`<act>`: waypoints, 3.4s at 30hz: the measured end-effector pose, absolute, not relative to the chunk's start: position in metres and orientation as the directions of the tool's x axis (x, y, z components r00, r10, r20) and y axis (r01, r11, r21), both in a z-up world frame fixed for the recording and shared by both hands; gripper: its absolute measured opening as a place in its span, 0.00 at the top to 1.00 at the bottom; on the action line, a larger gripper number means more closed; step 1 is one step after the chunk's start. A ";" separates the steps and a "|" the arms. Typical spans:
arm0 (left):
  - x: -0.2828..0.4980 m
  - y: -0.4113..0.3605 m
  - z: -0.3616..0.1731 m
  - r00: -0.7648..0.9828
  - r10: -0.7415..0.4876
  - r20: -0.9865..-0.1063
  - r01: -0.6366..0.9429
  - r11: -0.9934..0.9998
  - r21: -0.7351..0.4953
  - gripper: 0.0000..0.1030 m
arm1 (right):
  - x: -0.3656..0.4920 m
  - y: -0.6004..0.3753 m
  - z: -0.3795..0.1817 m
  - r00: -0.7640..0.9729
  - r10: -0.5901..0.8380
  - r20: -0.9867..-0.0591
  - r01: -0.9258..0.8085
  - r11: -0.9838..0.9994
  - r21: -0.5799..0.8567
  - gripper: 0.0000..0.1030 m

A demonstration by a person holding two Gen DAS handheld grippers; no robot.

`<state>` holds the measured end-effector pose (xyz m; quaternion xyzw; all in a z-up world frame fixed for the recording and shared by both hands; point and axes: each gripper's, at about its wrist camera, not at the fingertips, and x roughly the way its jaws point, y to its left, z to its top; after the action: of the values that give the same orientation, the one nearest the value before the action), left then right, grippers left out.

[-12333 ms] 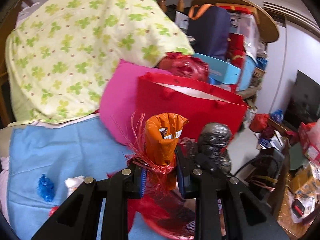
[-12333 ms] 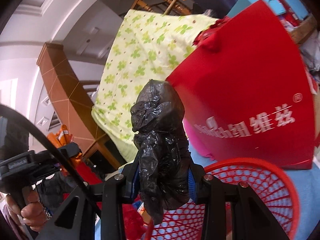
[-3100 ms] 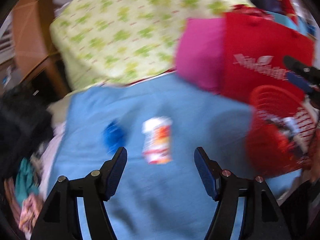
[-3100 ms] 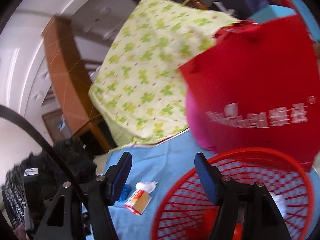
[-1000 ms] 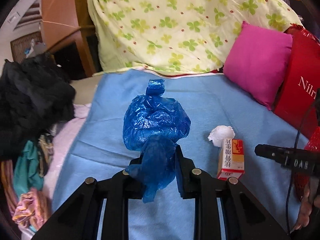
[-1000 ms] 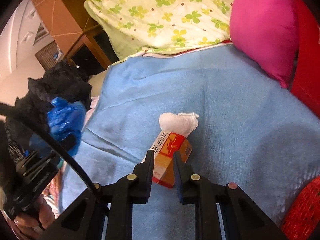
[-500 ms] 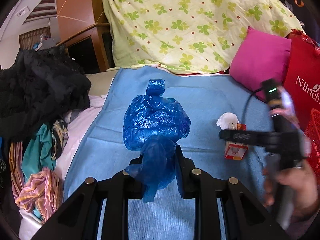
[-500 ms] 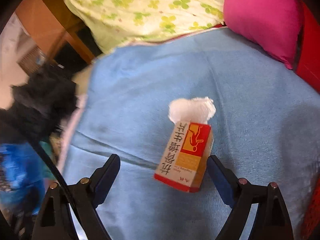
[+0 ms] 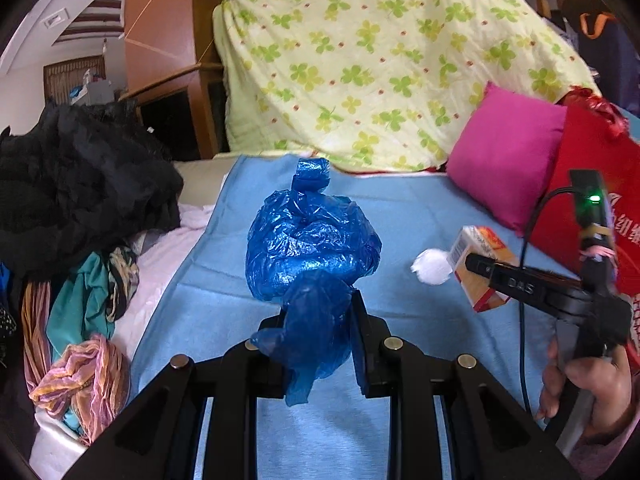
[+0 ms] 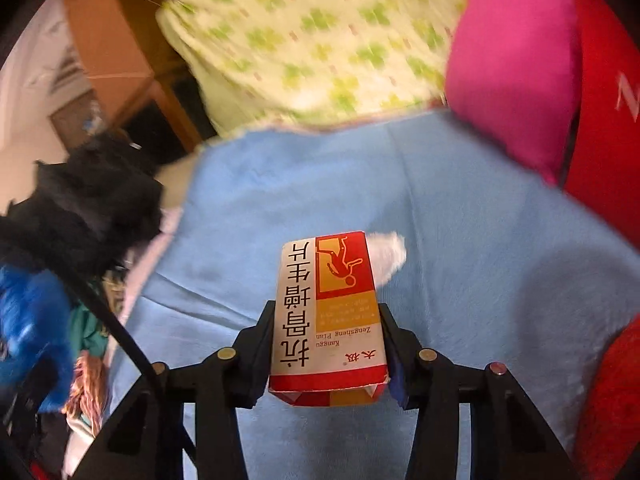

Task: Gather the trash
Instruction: 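Carry blue bag in left tool and medicine box in right tool over red basket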

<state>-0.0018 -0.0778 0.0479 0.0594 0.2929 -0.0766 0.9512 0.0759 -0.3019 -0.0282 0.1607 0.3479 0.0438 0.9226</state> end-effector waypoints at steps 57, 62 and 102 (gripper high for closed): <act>-0.059 -0.242 0.099 0.838 -0.282 -0.467 0.420 0.880 0.222 0.75 | -0.089 -0.489 0.050 0.985 0.066 -0.159 0.010 0.901 0.434 0.52; -0.059 -0.246 0.098 0.835 -0.284 -0.472 0.426 0.876 0.225 0.75 | -0.092 -0.495 0.049 0.985 0.065 -0.161 0.013 0.896 0.444 0.52; -0.056 -0.260 0.089 0.811 -0.298 -0.504 0.462 0.855 0.237 0.73 | -0.101 -0.505 0.048 0.986 0.044 -0.160 0.037 0.881 0.471 0.52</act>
<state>-0.0557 -0.2601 0.0887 0.1768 0.2310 -0.2031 0.9349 -0.1015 -0.5053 0.0479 0.2435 0.0830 0.0019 0.9664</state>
